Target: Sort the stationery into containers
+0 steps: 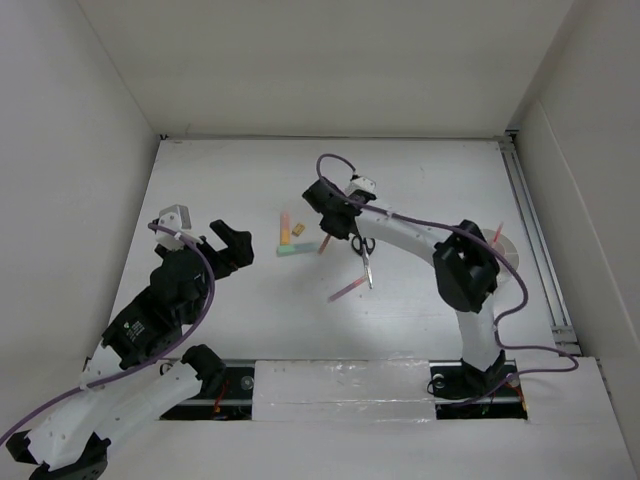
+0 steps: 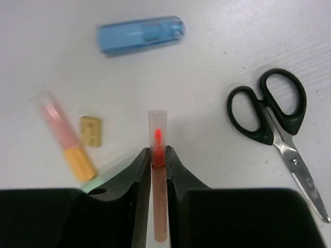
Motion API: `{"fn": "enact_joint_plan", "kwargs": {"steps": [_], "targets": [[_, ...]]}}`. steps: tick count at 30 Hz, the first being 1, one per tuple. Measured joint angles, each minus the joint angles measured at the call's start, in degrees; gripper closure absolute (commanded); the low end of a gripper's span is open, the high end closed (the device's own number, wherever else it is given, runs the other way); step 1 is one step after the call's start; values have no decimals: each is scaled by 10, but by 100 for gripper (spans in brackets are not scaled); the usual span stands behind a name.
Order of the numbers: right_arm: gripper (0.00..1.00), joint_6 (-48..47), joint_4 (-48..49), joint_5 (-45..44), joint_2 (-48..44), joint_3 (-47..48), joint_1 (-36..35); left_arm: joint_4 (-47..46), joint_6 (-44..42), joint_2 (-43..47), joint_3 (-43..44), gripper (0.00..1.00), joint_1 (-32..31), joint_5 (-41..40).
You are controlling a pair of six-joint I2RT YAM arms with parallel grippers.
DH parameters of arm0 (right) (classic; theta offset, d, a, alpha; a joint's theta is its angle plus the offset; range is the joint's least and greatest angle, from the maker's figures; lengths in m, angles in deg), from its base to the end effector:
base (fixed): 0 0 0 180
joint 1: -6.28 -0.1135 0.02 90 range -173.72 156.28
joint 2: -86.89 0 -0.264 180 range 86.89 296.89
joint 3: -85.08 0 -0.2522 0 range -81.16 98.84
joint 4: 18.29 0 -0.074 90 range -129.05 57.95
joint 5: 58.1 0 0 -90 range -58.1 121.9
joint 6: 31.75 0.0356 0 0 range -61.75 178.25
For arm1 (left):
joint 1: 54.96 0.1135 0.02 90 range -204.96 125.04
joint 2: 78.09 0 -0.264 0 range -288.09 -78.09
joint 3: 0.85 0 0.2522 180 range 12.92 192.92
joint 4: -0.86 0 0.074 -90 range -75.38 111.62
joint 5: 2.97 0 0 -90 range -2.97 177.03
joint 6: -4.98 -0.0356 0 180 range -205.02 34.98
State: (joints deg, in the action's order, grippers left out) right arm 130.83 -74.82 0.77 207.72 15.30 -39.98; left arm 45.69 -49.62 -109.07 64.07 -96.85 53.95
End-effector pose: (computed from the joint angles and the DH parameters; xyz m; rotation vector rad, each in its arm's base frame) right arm 0.3201 0.3079 0.1975 0.6999 2.3806 0.0802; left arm 0.0910 -0.0555 0.3706 -0.3208 1.7247 -0.4836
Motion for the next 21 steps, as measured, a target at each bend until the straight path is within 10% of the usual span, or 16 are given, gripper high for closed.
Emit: {"fn": "enact_joint_plan", "kwargs": {"steps": [8, 15, 21], "targets": [[100, -272, 172, -103, -383, -229, -29, -5, -7, 0, 0, 0, 0, 7], [100, -459, 289, -100, -804, -446, 119, -19, -21, -22, 0, 0, 0, 30], [100, -508, 321, -127, -896, -487, 230, -26, -35, -46, 0, 0, 0, 57]]}}
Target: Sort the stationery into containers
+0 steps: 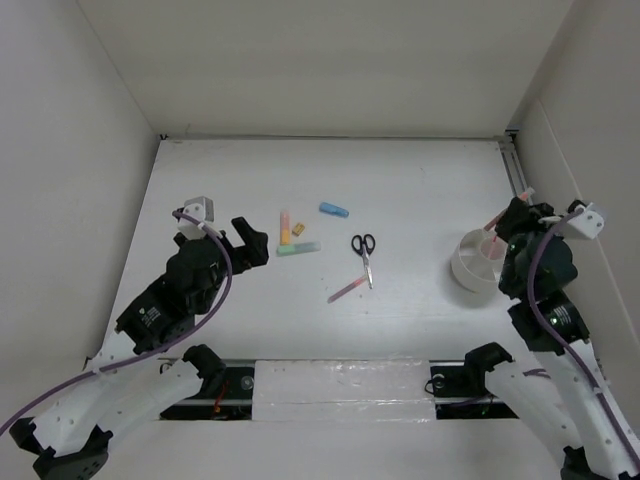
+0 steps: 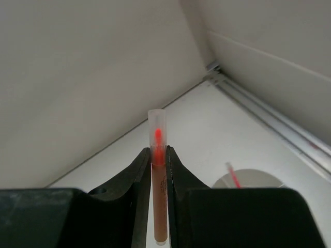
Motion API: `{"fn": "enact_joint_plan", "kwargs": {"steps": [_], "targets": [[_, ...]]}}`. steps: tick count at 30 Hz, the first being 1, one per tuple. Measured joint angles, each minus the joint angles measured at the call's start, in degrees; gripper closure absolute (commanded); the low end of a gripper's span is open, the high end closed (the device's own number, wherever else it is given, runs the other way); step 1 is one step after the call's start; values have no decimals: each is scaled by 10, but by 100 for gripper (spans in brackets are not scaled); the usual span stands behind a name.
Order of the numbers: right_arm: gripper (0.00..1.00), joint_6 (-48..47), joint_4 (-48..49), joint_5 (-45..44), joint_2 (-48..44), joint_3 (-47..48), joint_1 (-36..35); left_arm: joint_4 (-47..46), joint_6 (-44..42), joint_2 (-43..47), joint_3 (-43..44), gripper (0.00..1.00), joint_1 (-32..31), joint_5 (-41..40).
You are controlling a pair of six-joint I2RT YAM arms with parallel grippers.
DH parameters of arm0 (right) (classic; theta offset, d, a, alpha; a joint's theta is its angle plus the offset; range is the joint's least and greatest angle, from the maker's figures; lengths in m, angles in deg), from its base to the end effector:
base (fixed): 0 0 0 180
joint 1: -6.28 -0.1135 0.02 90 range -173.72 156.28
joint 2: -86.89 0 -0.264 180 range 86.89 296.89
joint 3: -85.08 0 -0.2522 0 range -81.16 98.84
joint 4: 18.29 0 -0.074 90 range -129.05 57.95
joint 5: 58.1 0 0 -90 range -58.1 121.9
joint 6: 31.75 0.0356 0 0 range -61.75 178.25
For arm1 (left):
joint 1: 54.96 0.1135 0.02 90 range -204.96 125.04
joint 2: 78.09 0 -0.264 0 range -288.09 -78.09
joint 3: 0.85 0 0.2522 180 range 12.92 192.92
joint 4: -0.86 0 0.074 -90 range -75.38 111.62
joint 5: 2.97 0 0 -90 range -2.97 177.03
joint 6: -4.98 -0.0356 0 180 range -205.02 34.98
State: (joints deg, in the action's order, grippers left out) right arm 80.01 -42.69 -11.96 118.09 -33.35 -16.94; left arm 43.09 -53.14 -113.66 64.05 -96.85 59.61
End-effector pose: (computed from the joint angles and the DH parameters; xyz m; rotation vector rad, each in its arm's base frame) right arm 0.1116 0.0211 0.3881 0.5930 1.3736 0.0719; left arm 0.1063 -0.0733 0.3670 -0.1878 1.7878 -0.4997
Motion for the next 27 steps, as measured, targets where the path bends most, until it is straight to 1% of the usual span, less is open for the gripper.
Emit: {"fn": "enact_joint_plan", "kwargs": {"steps": [2, 5, 8, 12, 17, 23, 27], "targets": [[100, 12, -8, -14, 35, 8, 45, 0, -2, -2, 0, 0, 0, 5], [100, 37, -44, -28, 125, 42, 104, 0, -4, 4, 0, 0, 0, 11], [100, 50, -65, -30, 183, 46, 127, 0, -6, 16, 0, 0, 0, 12], [100, 55, -74, -42, 185, 32, 140, -5, -6, 36, 0, 0, 0, 12], [100, 66, -77, -85, 186, 29, 146, -7, -10, 35, 0, 0, 0, 18], [100, 108, -113, -124, 232, 28, 146, -9, -10, 34, 0, 0, 0, 20], [100, 143, -135, -145, 242, 23, 146, -10, -10, 37, 0, 0, 0, 20]]}}
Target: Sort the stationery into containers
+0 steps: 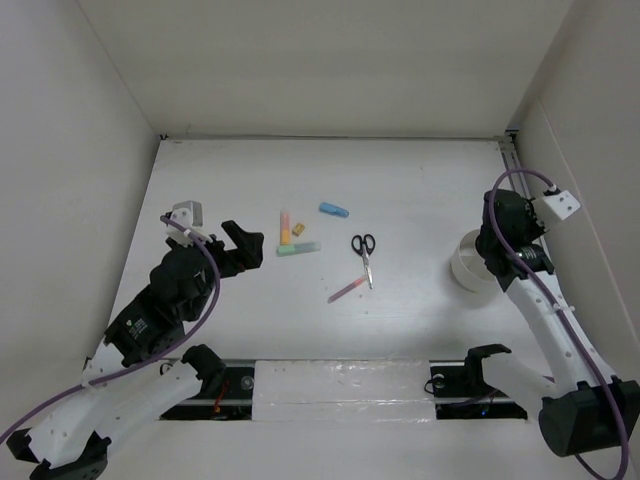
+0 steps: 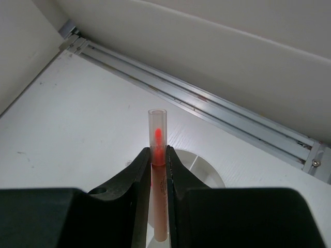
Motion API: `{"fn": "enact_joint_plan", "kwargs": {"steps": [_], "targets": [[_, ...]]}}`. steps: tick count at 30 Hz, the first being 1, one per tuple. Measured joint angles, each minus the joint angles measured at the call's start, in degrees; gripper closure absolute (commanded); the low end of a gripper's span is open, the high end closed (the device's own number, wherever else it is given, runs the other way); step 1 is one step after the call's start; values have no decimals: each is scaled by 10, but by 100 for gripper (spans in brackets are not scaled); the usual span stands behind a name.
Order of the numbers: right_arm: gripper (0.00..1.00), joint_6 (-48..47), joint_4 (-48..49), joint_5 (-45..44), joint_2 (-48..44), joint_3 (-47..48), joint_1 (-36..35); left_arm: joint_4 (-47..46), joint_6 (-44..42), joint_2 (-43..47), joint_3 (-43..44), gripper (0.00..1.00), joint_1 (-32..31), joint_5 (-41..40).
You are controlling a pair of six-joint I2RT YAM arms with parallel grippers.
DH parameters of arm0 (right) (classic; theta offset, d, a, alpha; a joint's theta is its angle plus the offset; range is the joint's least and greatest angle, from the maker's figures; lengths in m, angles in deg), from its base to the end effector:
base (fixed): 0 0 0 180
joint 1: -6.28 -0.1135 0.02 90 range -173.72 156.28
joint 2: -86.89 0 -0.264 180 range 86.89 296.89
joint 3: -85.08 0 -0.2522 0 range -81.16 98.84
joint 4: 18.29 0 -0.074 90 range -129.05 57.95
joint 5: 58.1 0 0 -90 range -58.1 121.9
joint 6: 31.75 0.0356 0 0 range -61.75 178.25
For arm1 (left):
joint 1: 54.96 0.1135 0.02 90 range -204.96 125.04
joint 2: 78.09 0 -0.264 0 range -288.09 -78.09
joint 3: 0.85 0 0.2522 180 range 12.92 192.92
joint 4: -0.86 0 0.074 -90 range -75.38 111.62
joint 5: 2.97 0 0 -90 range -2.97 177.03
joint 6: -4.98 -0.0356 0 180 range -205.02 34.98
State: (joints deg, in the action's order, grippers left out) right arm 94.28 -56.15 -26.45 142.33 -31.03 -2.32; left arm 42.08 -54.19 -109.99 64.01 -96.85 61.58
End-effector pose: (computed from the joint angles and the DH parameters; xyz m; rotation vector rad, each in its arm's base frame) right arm 0.2027 0.0000 0.3225 0.9814 1.5841 -0.5220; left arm 0.0940 -0.0637 0.3750 -0.1669 1.7252 -0.5633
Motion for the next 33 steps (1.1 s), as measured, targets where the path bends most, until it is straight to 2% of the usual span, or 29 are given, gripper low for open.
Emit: {"fn": "enact_joint_plan", "kwargs": {"steps": [7, 19, 33], "targets": [[100, 64, -47, -47, 10, -5, 0, -3, 0, 7, 0, 0, 0, 0], [100, 192, -139, -84, 90, -5, 0, -10, -1, 23, -1, 0, 0, 6], [100, 208, -141, -91, 90, -2, 22, -11, -2, 24, -6, 0, 0, 15]]}}
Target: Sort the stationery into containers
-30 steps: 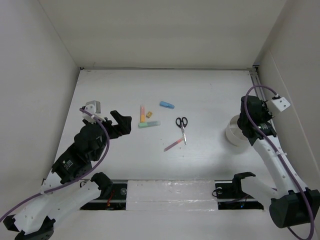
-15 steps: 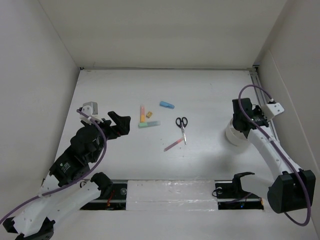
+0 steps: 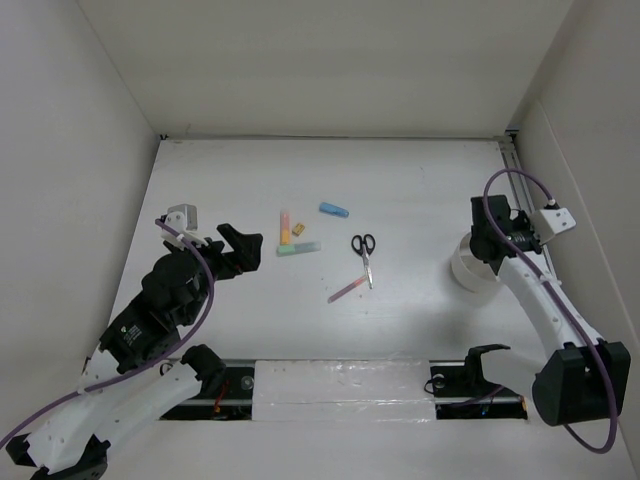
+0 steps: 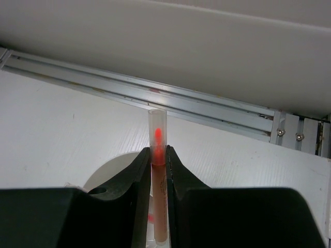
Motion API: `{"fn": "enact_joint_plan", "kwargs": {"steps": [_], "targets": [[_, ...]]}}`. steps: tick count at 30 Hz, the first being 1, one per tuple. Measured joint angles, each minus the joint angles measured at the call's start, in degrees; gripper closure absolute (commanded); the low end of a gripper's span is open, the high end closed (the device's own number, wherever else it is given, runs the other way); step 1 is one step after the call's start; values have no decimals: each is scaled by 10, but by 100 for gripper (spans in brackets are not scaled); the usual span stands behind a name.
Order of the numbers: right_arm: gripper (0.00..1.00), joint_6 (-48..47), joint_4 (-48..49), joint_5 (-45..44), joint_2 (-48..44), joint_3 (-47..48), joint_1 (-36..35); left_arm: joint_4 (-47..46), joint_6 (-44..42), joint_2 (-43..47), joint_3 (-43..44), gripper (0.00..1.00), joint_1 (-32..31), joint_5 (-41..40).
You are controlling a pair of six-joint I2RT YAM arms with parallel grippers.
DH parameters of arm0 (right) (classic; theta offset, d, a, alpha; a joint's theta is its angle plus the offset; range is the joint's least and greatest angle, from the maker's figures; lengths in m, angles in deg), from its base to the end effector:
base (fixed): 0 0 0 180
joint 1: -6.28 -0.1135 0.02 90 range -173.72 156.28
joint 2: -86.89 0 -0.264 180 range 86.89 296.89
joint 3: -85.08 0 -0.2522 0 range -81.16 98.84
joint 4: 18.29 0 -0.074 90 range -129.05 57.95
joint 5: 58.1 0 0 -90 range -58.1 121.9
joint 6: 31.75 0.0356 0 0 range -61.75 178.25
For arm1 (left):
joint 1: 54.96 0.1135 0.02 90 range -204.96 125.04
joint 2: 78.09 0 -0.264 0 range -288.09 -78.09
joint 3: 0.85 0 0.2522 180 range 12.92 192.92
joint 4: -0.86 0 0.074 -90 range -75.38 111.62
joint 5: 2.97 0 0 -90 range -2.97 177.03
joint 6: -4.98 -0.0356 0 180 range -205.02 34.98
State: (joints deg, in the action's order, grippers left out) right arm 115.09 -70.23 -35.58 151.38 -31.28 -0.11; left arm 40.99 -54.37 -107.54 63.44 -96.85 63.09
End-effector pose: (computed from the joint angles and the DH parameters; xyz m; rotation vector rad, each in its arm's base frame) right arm 0.2138 -0.0091 0.2782 1.1990 1.5403 -0.7472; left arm 0.0865 -0.0581 0.3776 -0.1568 1.6843 -0.6119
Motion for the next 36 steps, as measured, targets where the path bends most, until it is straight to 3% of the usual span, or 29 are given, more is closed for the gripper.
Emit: {"fn": "enact_joint_plan", "kwargs": {"steps": [25, 36], "targets": [[100, -65, 133, 26, 42, 7, 23, -5, -4, 4, -4, 0, 0, 12], [100, -41, 125, 23, 68, 7, 11, -6, -9, 4, -4, 0, 0, 17]]}}
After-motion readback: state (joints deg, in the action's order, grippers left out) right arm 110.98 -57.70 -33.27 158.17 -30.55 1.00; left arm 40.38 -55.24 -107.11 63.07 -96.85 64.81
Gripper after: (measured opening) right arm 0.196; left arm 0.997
